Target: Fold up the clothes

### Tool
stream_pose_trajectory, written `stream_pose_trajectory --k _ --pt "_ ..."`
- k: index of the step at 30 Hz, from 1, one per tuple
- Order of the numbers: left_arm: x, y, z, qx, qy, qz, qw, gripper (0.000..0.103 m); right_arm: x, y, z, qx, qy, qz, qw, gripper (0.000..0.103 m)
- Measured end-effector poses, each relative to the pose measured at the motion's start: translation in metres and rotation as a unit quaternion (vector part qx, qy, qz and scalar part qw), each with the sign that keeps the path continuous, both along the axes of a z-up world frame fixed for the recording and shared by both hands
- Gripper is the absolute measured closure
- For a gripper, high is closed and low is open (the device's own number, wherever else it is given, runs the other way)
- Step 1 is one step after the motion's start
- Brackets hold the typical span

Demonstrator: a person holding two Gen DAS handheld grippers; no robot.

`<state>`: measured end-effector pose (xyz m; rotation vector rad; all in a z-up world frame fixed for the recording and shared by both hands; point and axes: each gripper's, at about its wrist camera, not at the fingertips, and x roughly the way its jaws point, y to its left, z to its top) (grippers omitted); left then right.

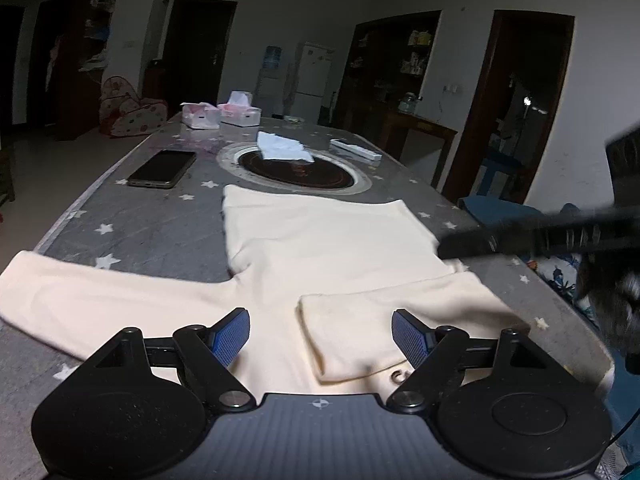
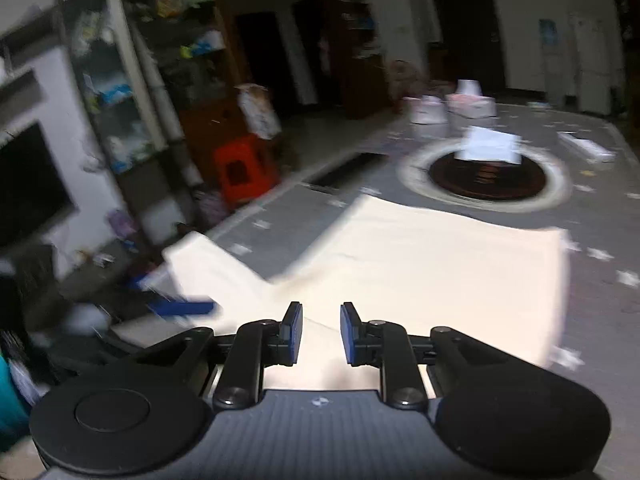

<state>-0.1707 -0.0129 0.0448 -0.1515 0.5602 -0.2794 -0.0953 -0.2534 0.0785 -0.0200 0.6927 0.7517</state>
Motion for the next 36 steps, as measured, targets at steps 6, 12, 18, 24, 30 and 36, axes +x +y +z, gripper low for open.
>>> stream_pose_trajectory --k 6,12,18,24,30,36 --pt "0.015 -0.021 -0.004 -0.007 0.002 -0.043 0.9990 0.049 -0.009 -0.060 -0.036 -0.038 0.038 -0.087 0.995 0.083" --pt "0.035 -0.043 -0.016 0.002 0.024 -0.076 0.9968 0.062 -0.016 -0.084 -0.051 -0.039 0.052 -0.111 0.992 0.084" --pt "0.044 -0.044 -0.023 0.006 0.037 -0.069 0.9969 0.062 0.001 -0.074 -0.032 -0.027 0.012 -0.102 0.994 0.083" --pt "0.047 -0.031 -0.029 0.002 0.046 -0.040 0.9981 0.064 0.028 -0.053 -0.051 -0.041 0.020 -0.089 0.995 0.084" --pt "0.044 -0.016 -0.023 -0.009 0.039 -0.016 0.9991 0.064 0.019 -0.039 -0.048 -0.052 0.003 -0.071 0.996 0.083" --pt "0.044 -0.007 -0.020 -0.019 0.036 0.002 0.9992 0.064 0.016 -0.012 -0.055 -0.071 0.005 -0.038 0.997 0.081"
